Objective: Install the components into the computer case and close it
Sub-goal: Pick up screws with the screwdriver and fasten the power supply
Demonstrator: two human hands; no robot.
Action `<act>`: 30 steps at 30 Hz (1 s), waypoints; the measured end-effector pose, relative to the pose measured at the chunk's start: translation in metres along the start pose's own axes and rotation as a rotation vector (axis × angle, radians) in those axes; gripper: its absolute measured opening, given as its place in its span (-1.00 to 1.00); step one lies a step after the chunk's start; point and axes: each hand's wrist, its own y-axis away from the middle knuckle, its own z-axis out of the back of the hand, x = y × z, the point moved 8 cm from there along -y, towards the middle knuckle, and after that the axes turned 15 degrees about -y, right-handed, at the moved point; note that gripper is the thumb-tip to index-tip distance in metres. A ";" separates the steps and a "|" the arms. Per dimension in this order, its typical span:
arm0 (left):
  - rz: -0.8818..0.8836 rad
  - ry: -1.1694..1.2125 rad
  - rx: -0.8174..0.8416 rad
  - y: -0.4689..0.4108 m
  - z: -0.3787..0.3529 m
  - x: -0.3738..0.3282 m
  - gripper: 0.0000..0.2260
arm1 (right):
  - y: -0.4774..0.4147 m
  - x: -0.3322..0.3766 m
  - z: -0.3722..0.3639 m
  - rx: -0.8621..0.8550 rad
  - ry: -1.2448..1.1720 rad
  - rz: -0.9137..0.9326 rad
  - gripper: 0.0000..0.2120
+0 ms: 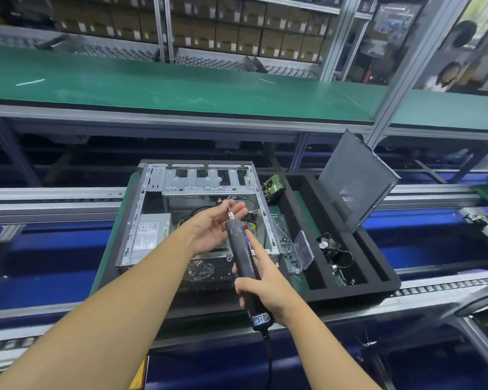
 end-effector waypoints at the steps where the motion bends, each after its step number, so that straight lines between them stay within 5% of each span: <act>1: -0.004 -0.111 -0.014 0.002 0.001 -0.004 -0.73 | 0.000 -0.001 -0.002 -0.003 -0.021 0.010 -0.04; 4: 0.007 -0.490 -0.020 0.009 0.005 -0.015 -0.66 | 0.000 -0.001 -0.008 -0.024 -0.080 0.035 -0.06; 7: -0.062 -0.564 0.047 0.015 0.014 -0.035 -0.51 | -0.001 -0.001 -0.014 -0.040 -0.150 0.059 -0.05; 9: -0.149 -0.671 -0.107 0.018 0.040 -0.058 -0.58 | -0.002 -0.002 -0.019 -0.046 -0.173 0.066 -0.05; 12: -0.207 -1.315 -0.445 0.021 0.087 -0.084 -0.65 | 0.000 -0.007 -0.026 -0.059 -0.193 0.052 -0.05; 17: 0.009 -2.046 -0.493 0.014 0.136 -0.036 -0.48 | 0.002 -0.020 -0.039 -0.034 -0.186 0.015 -0.07; 25: -0.102 -2.365 -0.375 0.043 0.136 -0.034 -0.32 | 0.007 -0.042 -0.045 0.012 -0.207 -0.012 -0.09; 30: -0.093 -2.355 -0.434 0.048 0.136 -0.026 -0.43 | 0.021 -0.066 -0.045 0.016 -0.202 -0.048 -0.08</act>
